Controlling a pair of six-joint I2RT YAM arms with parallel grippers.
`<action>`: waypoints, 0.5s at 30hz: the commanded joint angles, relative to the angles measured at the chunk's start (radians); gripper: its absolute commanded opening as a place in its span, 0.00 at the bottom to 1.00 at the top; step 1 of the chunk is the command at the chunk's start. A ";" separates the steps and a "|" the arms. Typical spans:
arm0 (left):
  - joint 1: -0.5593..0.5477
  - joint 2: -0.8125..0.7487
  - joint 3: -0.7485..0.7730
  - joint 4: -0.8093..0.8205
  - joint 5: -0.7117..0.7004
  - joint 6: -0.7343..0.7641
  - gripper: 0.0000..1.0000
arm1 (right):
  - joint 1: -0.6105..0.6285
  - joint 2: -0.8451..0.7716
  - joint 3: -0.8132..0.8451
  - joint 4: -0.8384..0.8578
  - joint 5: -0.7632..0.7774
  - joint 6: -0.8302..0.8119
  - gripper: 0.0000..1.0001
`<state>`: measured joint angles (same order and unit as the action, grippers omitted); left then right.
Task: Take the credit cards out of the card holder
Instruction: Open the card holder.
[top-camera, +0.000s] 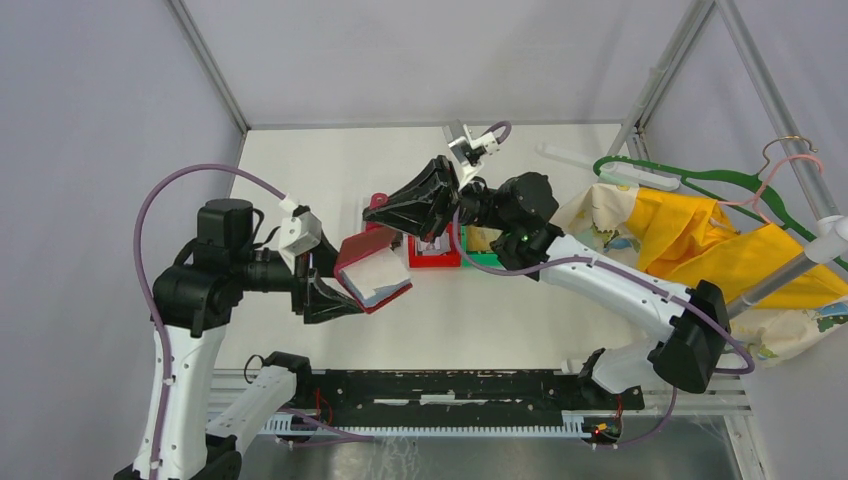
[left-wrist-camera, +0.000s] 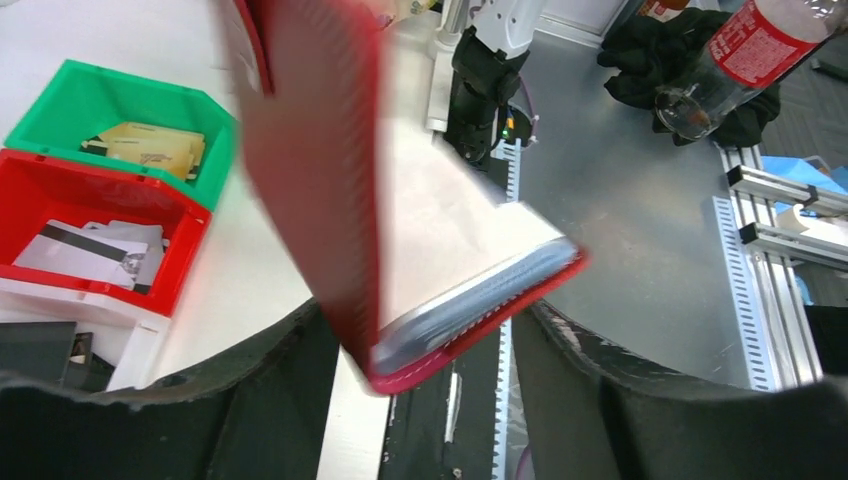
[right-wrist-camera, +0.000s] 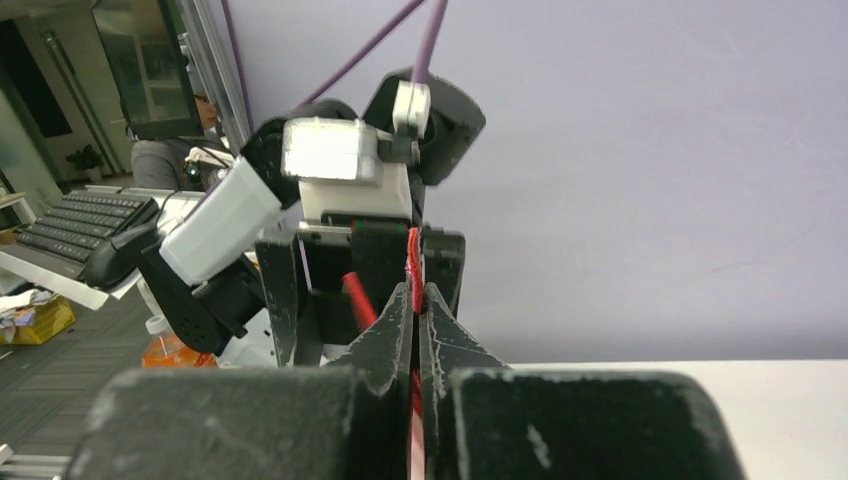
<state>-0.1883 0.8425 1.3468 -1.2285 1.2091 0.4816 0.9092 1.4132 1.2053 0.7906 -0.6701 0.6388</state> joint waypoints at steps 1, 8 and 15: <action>-0.004 -0.027 -0.021 -0.044 0.066 0.068 0.71 | 0.005 -0.038 0.131 -0.086 0.033 -0.097 0.00; -0.004 -0.067 -0.044 -0.005 0.034 0.067 0.75 | 0.006 -0.011 0.234 -0.180 0.026 -0.117 0.00; -0.004 -0.145 -0.118 0.305 -0.175 -0.127 0.67 | 0.024 -0.020 0.250 -0.262 0.060 -0.156 0.00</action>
<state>-0.1886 0.7433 1.2644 -1.1484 1.1667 0.4732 0.9169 1.4128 1.3991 0.5652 -0.6464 0.5175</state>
